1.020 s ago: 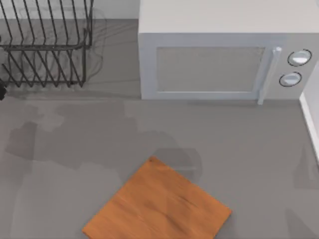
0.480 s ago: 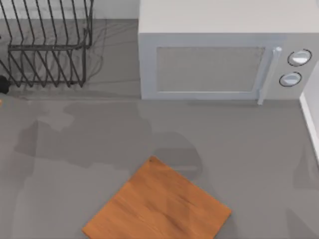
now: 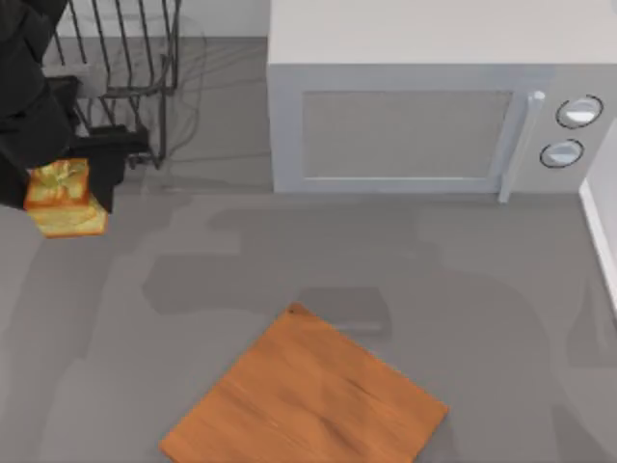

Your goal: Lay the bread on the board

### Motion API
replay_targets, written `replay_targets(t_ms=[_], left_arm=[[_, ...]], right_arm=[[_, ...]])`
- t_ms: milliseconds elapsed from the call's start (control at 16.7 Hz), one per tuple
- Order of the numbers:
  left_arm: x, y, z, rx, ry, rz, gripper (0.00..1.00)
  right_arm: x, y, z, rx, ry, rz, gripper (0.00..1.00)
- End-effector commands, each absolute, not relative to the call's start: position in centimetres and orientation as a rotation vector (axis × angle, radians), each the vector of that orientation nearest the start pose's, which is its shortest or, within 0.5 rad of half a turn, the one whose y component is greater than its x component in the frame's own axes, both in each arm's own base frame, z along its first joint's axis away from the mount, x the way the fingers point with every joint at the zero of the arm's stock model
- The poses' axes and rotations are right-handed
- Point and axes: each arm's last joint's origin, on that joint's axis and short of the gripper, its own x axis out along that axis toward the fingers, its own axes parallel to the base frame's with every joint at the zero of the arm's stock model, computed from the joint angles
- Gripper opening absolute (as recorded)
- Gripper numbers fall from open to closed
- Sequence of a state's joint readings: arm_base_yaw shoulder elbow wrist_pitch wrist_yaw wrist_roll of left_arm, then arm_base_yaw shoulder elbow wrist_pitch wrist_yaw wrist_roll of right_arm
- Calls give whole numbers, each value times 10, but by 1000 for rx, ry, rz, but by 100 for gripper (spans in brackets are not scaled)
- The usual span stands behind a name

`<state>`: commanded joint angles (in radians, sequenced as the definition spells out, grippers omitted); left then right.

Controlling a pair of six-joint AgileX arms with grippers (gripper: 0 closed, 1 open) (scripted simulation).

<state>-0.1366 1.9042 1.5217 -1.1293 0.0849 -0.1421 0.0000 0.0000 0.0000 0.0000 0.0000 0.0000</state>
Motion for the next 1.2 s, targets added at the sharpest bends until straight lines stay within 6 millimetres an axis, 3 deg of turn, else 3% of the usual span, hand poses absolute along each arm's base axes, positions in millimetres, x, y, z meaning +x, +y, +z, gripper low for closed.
replay_targets(t_ms=[360,600,900,1200], left_arm=[[324,-142,200,-500,1597,319,0],[286,-190,187,-720,1602,636,0],[242,-232,179,-908,1496,950,0],[211,-256,181,-1079,1329,1132,0]], right_arm=[[106,-1,160,0,0,0,100],[106,-1,160,0,0,0,100],[106,-1,160,0,0,0,100],[106,-1,160,0,0,0,100]])
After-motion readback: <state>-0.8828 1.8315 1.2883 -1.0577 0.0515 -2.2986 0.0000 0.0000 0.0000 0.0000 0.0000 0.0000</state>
